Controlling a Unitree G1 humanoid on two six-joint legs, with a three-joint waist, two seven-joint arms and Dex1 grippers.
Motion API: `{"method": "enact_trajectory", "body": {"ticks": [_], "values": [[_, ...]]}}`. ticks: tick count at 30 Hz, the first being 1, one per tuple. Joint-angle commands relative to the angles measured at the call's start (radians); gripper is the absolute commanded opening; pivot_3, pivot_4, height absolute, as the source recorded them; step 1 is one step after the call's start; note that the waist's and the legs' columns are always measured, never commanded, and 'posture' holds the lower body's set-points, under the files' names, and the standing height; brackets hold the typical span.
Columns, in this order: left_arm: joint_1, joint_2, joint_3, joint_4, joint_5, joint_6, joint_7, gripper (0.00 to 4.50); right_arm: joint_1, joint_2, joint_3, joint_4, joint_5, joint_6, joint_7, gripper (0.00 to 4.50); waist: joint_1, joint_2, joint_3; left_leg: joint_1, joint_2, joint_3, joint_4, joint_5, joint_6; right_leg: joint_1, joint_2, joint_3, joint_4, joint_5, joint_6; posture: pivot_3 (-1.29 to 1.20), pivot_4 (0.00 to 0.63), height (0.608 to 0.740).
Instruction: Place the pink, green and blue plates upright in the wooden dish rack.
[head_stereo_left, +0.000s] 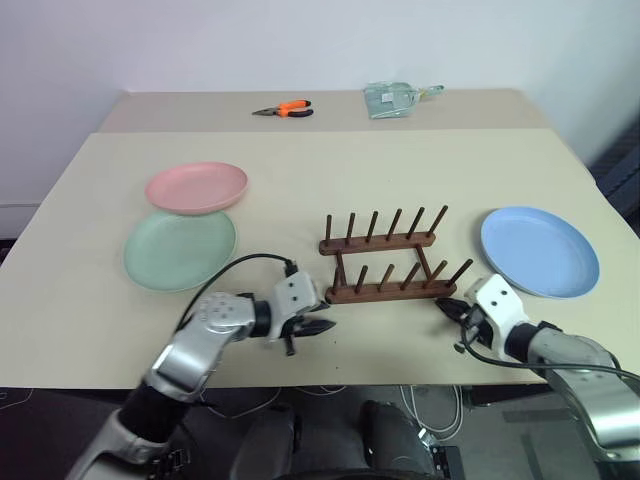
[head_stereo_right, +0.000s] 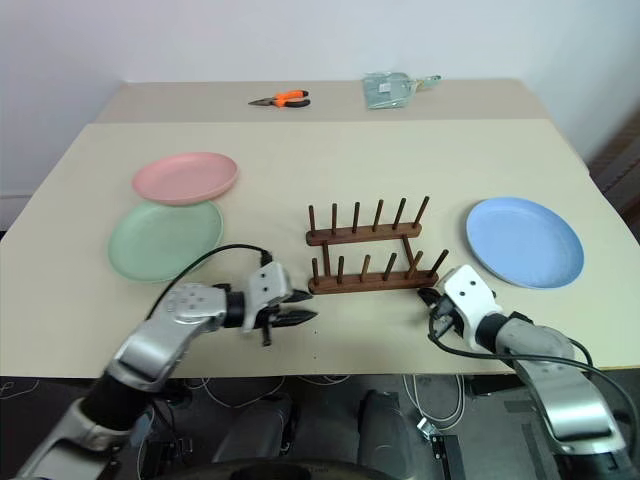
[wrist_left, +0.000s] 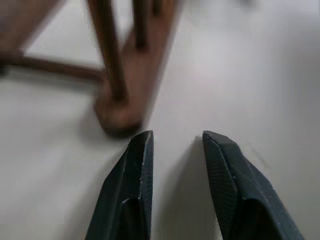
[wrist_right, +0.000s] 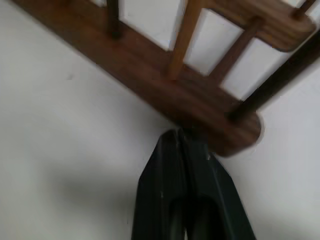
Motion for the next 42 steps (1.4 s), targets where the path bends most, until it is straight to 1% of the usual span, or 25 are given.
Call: {"method": "enact_trajectory", "body": {"ticks": [1, 4, 7, 9, 11, 13, 14, 15, 16, 17, 18, 19, 20, 22, 24, 27, 30, 31, 33, 34, 37, 40, 42], "values": [[-0.052, -0.049, 0.019, 0.135, 0.101, 0.016, 0.185, 1.53, -0.085, 0.052, 0.046, 0.081, -0.070, -0.002, -0.079, 0.00, 0.000, -0.001, -0.001, 0.001, 0.000, 0.000, 0.000, 0.000, 0.000, 0.000, 0.001, 0.000, 0.000, 0.000, 0.000, 0.00, 0.150, 0.740], [-0.094, -0.077, 0.042, 0.212, 0.103, -0.005, 0.239, 1.53, -0.177, 0.087, 0.078, 0.156, -0.119, -0.030, -0.124, 0.00, -0.014, 0.000, -0.001, 0.002, 0.000, -0.001, 0.000, 0.000, 0.000, 0.001, 0.001, -0.001, 0.002, 0.000, 0.000, 0.00, 0.150, 0.740], [-0.117, -0.074, 0.051, 0.246, 0.089, -0.027, 0.245, 1.53, -0.256, 0.107, 0.084, 0.227, -0.143, -0.057, -0.151, 0.00, -0.019, 0.000, -0.001, 0.002, 0.000, -0.001, -0.001, 0.000, 0.000, 0.000, 0.001, -0.001, 0.003, 0.000, 0.000, 0.00, 0.150, 0.740], [-0.120, -0.061, 0.058, 0.247, 0.076, -0.031, 0.235, 1.53, -0.295, 0.108, 0.077, 0.252, -0.140, -0.069, -0.144, 0.00, -0.019, 0.000, -0.001, 0.001, 0.000, -0.001, -0.001, 0.000, 0.000, -0.001, 0.001, -0.001, 0.004, 0.002, 0.003, 0.00, 0.150, 0.740], [-0.100, -0.032, 0.082, 0.201, 0.038, -0.037, 0.190, 1.46, -0.295, 0.083, 0.065, 0.219, -0.093, -0.050, -0.070, 0.52, -0.021, 0.000, -0.001, 0.001, 0.000, -0.001, -0.001, 0.000, 0.000, -0.002, 0.001, 0.000, 0.004, 0.002, 0.003, 0.00, 0.150, 0.740], [-0.055, 0.010, 0.164, 0.104, -0.083, -0.018, 0.094, 2.00, -0.265, 0.053, 0.052, 0.130, -0.036, -0.041, 0.014, 1.29, -0.029, 0.000, -0.001, 0.001, 0.000, -0.001, -0.003, 0.000, 0.000, -0.003, 0.002, -0.001, 0.004, 0.002, 0.003, 0.00, 0.150, 0.740], [-0.034, 0.027, 0.218, 0.059, -0.157, -0.002, 0.050, 2.35, -0.252, 0.044, 0.045, 0.088, -0.011, -0.037, 0.042, 1.81, -0.035, 0.001, -0.001, 0.001, 0.001, -0.001, -0.004, 0.000, 0.000, -0.004, 0.002, 0.000, 0.004, 0.002, 0.003, 0.00, 0.150, 0.740], [-0.023, 0.038, 0.303, 0.023, -0.245, 0.022, 0.023, 2.82, -0.241, 0.038, 0.034, 0.047, 0.015, -0.026, 0.060, 2.32, -0.040, 0.001, 0.000, 0.000, 0.001, -0.001, -0.005, 0.000, 0.000, -0.005, 0.002, -0.001, 0.004, 0.002, 0.004, 0.00, 0.150, 0.740], [-0.037, 0.039, 0.396, 0.017, -0.296, 0.033, 0.054, 3.34, -0.230, 0.035, 0.027, 0.015, 0.029, -0.018, 0.067, 2.84, -0.040, 0.001, 0.001, -0.001, 0.001, -0.002, -0.006, 0.000, 0.000, -0.006, 0.002, -0.001, 0.004, 0.002, 0.004, 0.00, 0.150, 0.740], [-0.064, 0.038, 0.471, 0.031, -0.313, 0.039, 0.111, 3.85, -0.221, 0.032, 0.025, -0.011, 0.039, -0.007, 0.072, 3.36, -0.039, 0.001, 0.002, -0.001, 0.001, -0.003, -0.006, 0.000, 0.000, -0.006, 0.002, -0.001, 0.004, 0.002, 0.004, 0.00, 0.150, 0.740], [-0.097, 0.036, 0.529, 0.060, -0.305, 0.037, 0.181, 4.27, -0.213, 0.029, 0.028, -0.029, 0.044, -0.002, 0.080, 3.78, -0.036, 0.001, 0.002, -0.002, 0.001, -0.004, -0.006, 0.000, 0.000, -0.007, 0.002, -0.001, 0.004, 0.002, 0.004, 0.00, 0.150, 0.740], [-0.140, 0.034, 0.582, 0.101, -0.291, 0.036, 0.265, 4.50, -0.204, 0.026, 0.035, -0.044, 0.047, -0.001, 0.090, 4.31, -0.034, 0.000, 0.003, -0.002, 0.001, -0.006, -0.004, 0.000, 0.000, -0.006, 0.002, -0.001, 0.004, 0.002, 0.004, 0.00, 0.150, 0.740], [-0.176, 0.028, 0.625, 0.132, -0.286, 0.040, 0.330, 4.50, -0.200, 0.024, 0.043, -0.049, 0.047, 0.000, 0.097, 4.31, -0.029, -0.001, 0.003, -0.002, 0.001, -0.006, -0.002, 0.000, 0.000, -0.004, 0.002, -0.003, 0.004, 0.002, 0.004, 0.00, 0.150, 0.740], [-0.303, 0.009, 0.772, 0.200, -0.268, 0.064, 0.574, 4.50, -0.204, 0.029, 0.069, -0.030, 0.024, -0.013, 0.097, 4.31, -0.021, -0.002, 0.002, -0.001, 0.000, -0.006, -0.002, 0.000, -0.001, -0.002, 0.002, -0.003, 0.003, 0.001, 0.004, 0.00, 0.150, 0.740], [-0.381, -0.004, 0.880, 0.233, -0.261, 0.073, 0.754, 4.50, -0.218, 0.035, 0.088, -0.006, 0.006, -0.023, 0.094, 4.31, -0.018, -0.004, 0.004, 0.000, -0.001, -0.006, -0.002, 0.000, -0.001, -0.002, 0.002, -0.003, 0.003, 0.002, 0.005, 0.00, 0.150, 0.740], [-0.418, -0.010, 0.968, 0.236, -0.266, 0.143, 0.902, 4.50, -0.243, 0.042, 0.099, 0.021, 0.003, -0.036, 0.095, 4.31, -0.020, -0.004, 0.004, 0.000, -0.001, -0.005, -0.003, 0.000, -0.001, -0.003, 0.001, -0.001, 0.002, 0.002, 0.007, 0.00, 0.150, 0.740], [-0.400, 0.000, 0.992, 0.207, -0.278, 0.281, 0.959, 4.50, -0.264, 0.042, 0.103, 0.051, -0.001, -0.054, 0.103, 4.31, -0.018, -0.004, 0.004, -0.001, -0.002, -0.004, -0.003, 0.000, -0.002, -0.004, 0.002, -0.002, 0.003, 0.003, 0.005, 0.00, 0.150, 0.740], [-0.402, -0.016, 1.027, 0.205, -0.325, 0.363, 0.968, 4.50, -0.269, 0.041, 0.101, 0.060, -0.005, -0.067, 0.103, 4.31, -0.016, -0.005, 0.004, -0.001, -0.002, -0.004, -0.003, 0.000, -0.002, -0.004, 0.002, -0.002, 0.003, 0.003, 0.005, 0.00, 0.150, 0.740], [-0.411, -0.041, 1.082, 0.208, -0.393, 0.464, 0.978, 4.50, -0.276, 0.042, 0.099, 0.069, -0.009, -0.082, 0.102, 4.31, -0.014, -0.006, 0.005, -0.001, -0.002, -0.004, -0.003, 0.000, -0.002, -0.003, 0.002, -0.002, 0.003, 0.003, 0.005, 0.00, 0.150, 0.740], [-0.415, -0.050, 1.102, 0.216, -0.419, 0.498, 0.977, 4.50, -0.279, 0.046, 0.094, 0.068, -0.005, -0.085, 0.100, 4.31, -0.014, -0.008, 0.005, -0.002, -0.002, -0.005, -0.003, 0.000, -0.003, -0.003, 0.002, -0.003, 0.003, 0.002, 0.007, 0.00, 0.150, 0.740], [-0.437, -0.070, 1.143, 0.253, -0.499, 0.555, 0.949, 4.50, -0.285, 0.057, 0.079, 0.053, 0.010, -0.093, 0.093, 4.31, -0.017, -0.011, 0.007, -0.001, -0.002, -0.005, -0.002, 0.001, -0.004, -0.003, 0.002, -0.003, 0.004, 0.002, 0.007, 0.00, 0.150, 0.740], [-0.469, -0.095, 1.189, 0.325, -0.545, 0.539, 0.960, 3.67, -0.280, 0.061, 0.065, 0.033, 0.010, -0.109, 0.084, 4.35, -0.017, -0.011, 0.007, -0.001, -0.002, -0.005, -0.002, 0.001, -0.005, -0.003, 0.002, -0.003, 0.005, 0.002, 0.007, 0.00, 0.150, 0.740], [-0.482, -0.101, 1.208, 0.350, -0.563, 0.518, 0.973, 2.70, -0.275, 0.058, 0.055, 0.030, 0.017, -0.113, 0.086, 4.35, -0.017, -0.010, 0.007, -0.001, -0.002, -0.005, -0.002, 0.001, -0.005, -0.003, 0.002, -0.003, 0.005, 0.002, 0.007, 0.00, 0.150, 0.740]]}}
